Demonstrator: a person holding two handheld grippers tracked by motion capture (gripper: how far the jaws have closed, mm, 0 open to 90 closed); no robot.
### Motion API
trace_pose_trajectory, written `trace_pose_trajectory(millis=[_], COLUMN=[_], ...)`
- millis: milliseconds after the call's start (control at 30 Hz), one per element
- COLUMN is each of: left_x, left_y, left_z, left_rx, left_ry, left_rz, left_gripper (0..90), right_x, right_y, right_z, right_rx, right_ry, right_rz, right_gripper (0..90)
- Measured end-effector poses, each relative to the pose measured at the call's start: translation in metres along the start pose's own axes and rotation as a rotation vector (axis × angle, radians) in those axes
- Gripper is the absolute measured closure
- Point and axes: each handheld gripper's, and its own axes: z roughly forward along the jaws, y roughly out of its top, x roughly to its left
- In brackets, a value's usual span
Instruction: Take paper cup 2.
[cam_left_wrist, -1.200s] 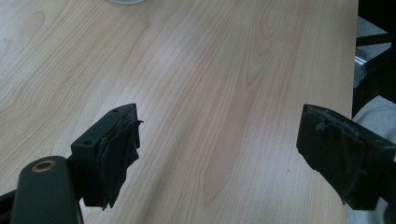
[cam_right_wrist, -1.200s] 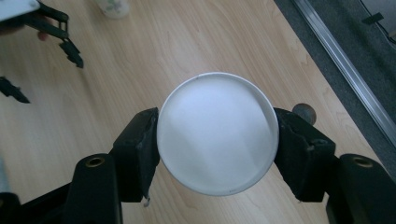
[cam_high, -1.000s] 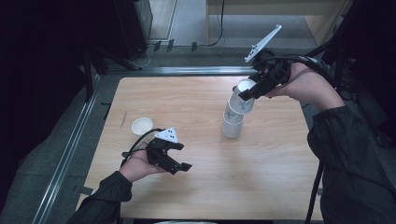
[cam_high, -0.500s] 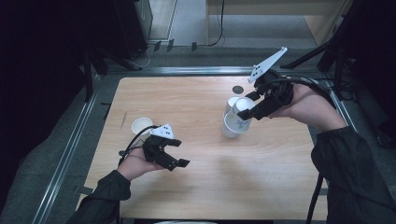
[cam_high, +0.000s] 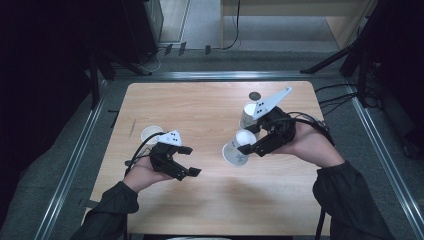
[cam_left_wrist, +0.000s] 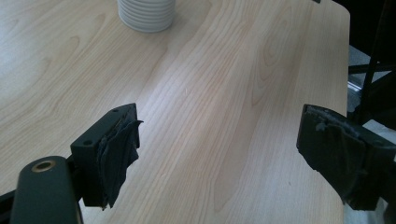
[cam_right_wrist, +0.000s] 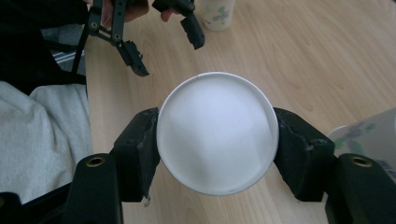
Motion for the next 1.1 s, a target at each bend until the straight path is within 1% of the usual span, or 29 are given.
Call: trace_pose_trajectory(millis=[67, 200, 300, 367, 467, 533, 567, 600, 667, 700, 833, 933, 1000, 1033, 1067, 1100], left_x=[0.000, 0.001, 0.002, 0.003, 0.003, 0.003, 0.004, 0.004, 0.004, 0.004, 0.003, 0.003, 0.002, 0.002, 0.001, 0.001], left_y=[0.000, 0.001, 0.001, 0.001, 0.002, 0.004, 0.004, 0.004, 0.006, 0.006, 0.009, 0.010, 0.011, 0.012, 0.013, 0.013], left_z=[-0.001, -0.001, -0.001, -0.002, -0.001, -0.001, -0.001, 0.000, 0.001, 0.001, 0.002, 0.005, 0.007, 0.008, 0.010, 0.011], left_rx=[-0.011, -0.009, -0.006, -0.008, -0.013, -0.017, -0.021, -0.023, -0.018, -0.019, -0.027, -0.014, -0.012, -0.009, -0.011, -0.011], left_ry=[-0.001, -0.013, -0.020, -0.022, -0.027, -0.033, -0.036, -0.037, -0.039, -0.040, -0.058, -0.065, -0.071, -0.080, -0.088, -0.093], left_rz=[0.001, 0.000, 0.001, 0.002, 0.008, 0.017, 0.015, 0.016, 0.020, 0.024, 0.042, 0.055, 0.060, 0.066, 0.067, 0.069], left_gripper=[13.6, 13.5, 13.5, 13.5, 13.5, 13.5, 13.5, 13.5, 13.5, 13.3, 13.0, 13.1, 13.1, 13.1, 13.1, 13.1], right_x=[0.001, 0.004, 0.006, 0.008, 0.009, 0.010, 0.011, 0.012, 0.014, 0.016, 0.018, 0.017, 0.016, 0.015, 0.014, 0.014], right_y=[-0.004, -0.015, -0.024, -0.031, -0.039, -0.044, -0.047, -0.047, -0.047, -0.047, -0.049, -0.054, -0.058, -0.060, -0.061, -0.062], right_z=[0.007, 0.022, 0.034, 0.042, 0.051, 0.057, 0.062, 0.064, 0.070, 0.072, 0.078, 0.079, 0.079, 0.079, 0.080, 0.081], right_rx=[-0.006, -0.027, -0.043, -0.064, -0.092, -0.113, -0.130, -0.134, -0.125, -0.124, -0.152, -0.181, -0.209, -0.216, -0.221, -0.223], right_ry=[0.005, 0.029, 0.044, 0.061, 0.066, 0.082, 0.105, 0.111, 0.114, 0.108, 0.099, 0.085, 0.089, 0.097, 0.088, 0.091], right_rz=[0.000, -0.011, -0.003, 0.010, 0.028, 0.046, 0.045, 0.046, 0.039, 0.030, 0.020, 0.033, 0.053, 0.064, 0.070, 0.079], right_gripper=[36.3, 36.3, 36.4, 36.4, 36.5, 36.5, 36.5, 36.5, 36.5, 36.5, 36.5, 36.5, 36.5, 36.5, 36.5, 36.5])
